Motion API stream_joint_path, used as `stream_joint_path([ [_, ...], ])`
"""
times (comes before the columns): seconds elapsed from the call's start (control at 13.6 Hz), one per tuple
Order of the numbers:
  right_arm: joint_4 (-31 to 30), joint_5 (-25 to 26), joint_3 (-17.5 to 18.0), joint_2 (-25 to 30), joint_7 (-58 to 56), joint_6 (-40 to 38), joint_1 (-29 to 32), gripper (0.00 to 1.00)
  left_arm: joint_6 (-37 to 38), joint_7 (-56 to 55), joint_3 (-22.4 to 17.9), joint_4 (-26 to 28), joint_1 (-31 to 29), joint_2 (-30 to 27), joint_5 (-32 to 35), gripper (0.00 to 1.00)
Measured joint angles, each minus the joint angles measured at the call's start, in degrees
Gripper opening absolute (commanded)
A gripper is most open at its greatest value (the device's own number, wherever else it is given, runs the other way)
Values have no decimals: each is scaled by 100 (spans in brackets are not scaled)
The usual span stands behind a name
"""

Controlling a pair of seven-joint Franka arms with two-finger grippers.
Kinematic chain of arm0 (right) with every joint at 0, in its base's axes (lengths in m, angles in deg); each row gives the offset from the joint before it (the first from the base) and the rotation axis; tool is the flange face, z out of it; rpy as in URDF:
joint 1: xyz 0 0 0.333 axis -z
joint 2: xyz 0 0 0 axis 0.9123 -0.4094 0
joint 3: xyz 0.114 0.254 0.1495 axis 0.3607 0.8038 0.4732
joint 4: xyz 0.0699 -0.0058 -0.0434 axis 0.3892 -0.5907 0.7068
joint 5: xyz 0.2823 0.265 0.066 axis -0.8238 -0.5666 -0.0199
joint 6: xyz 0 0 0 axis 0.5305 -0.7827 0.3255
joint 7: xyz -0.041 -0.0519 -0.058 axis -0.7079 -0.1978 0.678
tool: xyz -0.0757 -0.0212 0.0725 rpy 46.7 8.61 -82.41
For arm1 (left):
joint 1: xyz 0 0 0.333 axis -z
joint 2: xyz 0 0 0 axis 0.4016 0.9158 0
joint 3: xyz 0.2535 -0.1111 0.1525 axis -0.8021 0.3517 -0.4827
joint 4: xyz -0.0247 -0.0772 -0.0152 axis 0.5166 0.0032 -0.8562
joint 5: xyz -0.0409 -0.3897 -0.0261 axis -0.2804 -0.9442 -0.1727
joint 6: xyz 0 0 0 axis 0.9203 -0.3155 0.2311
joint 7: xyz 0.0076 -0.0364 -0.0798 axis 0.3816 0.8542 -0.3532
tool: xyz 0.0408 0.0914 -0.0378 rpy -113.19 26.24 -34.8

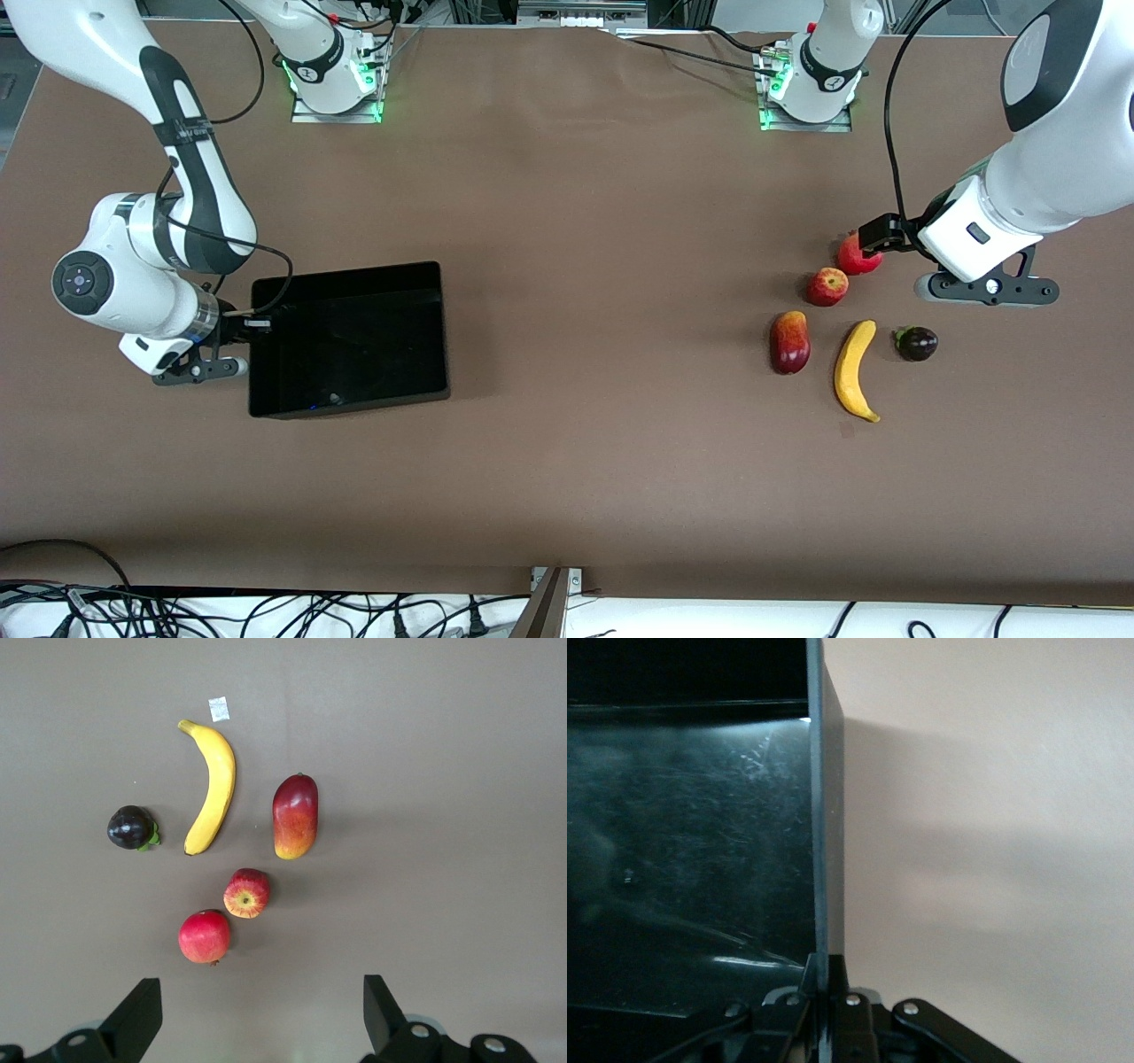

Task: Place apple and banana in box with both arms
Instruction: 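Slide the black box with the right gripper toward the fruit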

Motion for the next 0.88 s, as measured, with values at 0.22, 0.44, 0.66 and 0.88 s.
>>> stream_joint_path([
  [0.22, 807, -203, 88, -2, 465, -658, -692, 0, -87, 0, 3, 0, 2, 41, 0, 100],
  [0.44, 1495, -426, 115, -256, 1267, -1055, -1449, 0, -99, 0, 5, 0, 3, 58, 0, 100],
  [0.66, 1898, -847, 132, -691, 2391, -1088, -2133, 0, -100, 0, 7, -2, 5, 59, 0, 100],
  [0.88, 2124, -874, 143, -1014, 3871, -899, -2969, 0, -101, 0, 9, -5, 5, 60, 0, 100],
])
